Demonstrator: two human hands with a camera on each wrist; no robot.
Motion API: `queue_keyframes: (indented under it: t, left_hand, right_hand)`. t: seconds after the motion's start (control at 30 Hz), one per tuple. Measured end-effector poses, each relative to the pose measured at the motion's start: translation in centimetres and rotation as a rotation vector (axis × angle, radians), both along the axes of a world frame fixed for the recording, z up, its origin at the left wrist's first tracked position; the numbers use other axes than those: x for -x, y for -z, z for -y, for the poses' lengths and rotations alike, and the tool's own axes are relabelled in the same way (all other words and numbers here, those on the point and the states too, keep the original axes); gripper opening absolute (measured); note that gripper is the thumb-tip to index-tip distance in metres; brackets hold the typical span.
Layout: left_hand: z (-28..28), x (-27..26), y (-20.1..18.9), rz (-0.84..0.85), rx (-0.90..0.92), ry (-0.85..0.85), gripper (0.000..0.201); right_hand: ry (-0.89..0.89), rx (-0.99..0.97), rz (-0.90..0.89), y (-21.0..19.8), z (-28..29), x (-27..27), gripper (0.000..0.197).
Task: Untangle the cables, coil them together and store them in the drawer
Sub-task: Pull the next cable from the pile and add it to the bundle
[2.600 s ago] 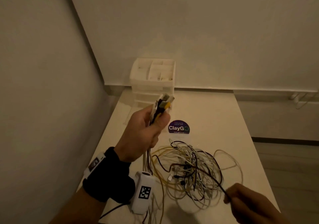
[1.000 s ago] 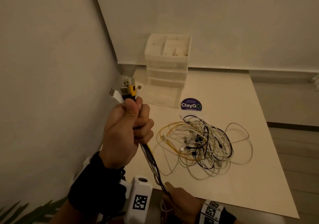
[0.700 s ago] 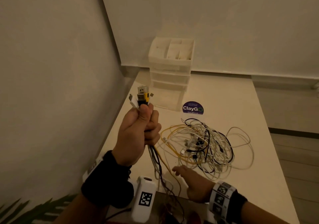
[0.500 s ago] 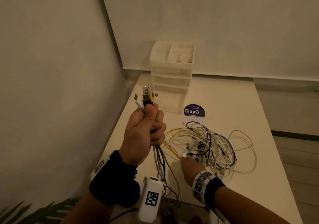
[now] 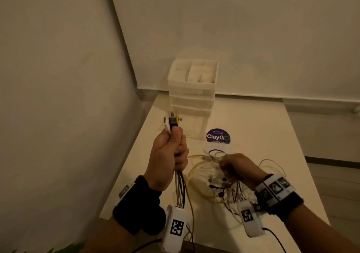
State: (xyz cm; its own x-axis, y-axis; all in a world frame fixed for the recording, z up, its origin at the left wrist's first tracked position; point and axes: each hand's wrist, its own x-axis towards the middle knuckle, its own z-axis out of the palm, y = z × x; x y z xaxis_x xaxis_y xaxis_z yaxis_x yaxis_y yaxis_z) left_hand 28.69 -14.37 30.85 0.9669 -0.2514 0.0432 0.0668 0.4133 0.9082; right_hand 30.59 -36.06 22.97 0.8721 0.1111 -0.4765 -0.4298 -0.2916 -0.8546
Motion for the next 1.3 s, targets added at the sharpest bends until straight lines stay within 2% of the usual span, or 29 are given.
queue_keyframes:
  t: [0.07,0.1,0.17,0.3,0.43,0.57,0.67,0.77,0.83,0.9,1.0,1.1,1.23,1.3]
  left_hand:
    - [1.0,-0.7,0.1,0.022,-0.071,-0.027,0.035]
    - [1.6,-1.0,0.0,0.03,-0.101,-0.037,0.034]
    - [2.6,-1.4,-0.5,0.03,-0.129,-0.042,0.031]
    - [4.3,-2.1,-1.4,0.072,-0.18,-0.039,0.031]
    - [5.6,-2.2,-2.0,0.135,-0.256,-0.059,0.02]
    - [6.5,-2.6,-2.0,0.176,-0.335,-0.06,0.018]
    - [6.8,-3.1,-1.2,0.207,-0.411,-0.107,0.022]
    - [7.0,-3.7,-0.7,0.221,-0.429,-0.149,0.033]
    - [6.7,-4.4,-0.9,0.217,-0.399,-0.171,0.038]
    - [5.9,-5.4,-1.6,0.211,-0.337,-0.229,0.042]
    - [4.1,-7.1,-3.8,0.208,-0.139,-0.298,0.044]
    - [2.0,-8.4,-6.0,0.172,0.038,-0.317,0.041]
    - [0.2,-9.1,-7.2,0.191,0.033,-0.35,0.038]
    - [0.3,-8.7,-6.5,0.215,-0.074,-0.332,0.036]
  right_hand:
    - [0.169,-0.327,0.086,-2.5,0.4,0.1,0.022]
    - [0.188,-0.426,0.146,-3.5,0.3,0.4,0.02]
    - [0.17,-0.499,0.301,-4.9,-0.4,1.3,0.021]
    - [0.094,-0.247,0.659,-6.6,-2.7,3.1,0.031]
    - [0.177,-0.051,0.842,-6.7,-4.0,3.5,0.039]
    - [0.237,0.12,0.956,-6.9,-4.2,3.4,0.035]
    - [0.264,0.196,0.961,-7.1,-4.2,3.3,0.024]
    - [0.296,0.147,0.882,-7.0,-4.3,3.1,0.006]
    - [0.266,0.079,0.791,-6.6,-4.1,3.1,0.013]
    - [0.161,0.021,0.71,-5.9,-3.6,3.0,0.011]
    - [0.007,0.028,0.637,-3.7,-2.1,3.0,0.021]
    - [0.004,0.064,0.594,-0.9,-0.3,2.7,0.028]
    - [0.063,0.113,0.561,1.5,1.8,1.8,0.036]
    - [0.103,0.108,0.564,1.1,2.0,1.2,0.039]
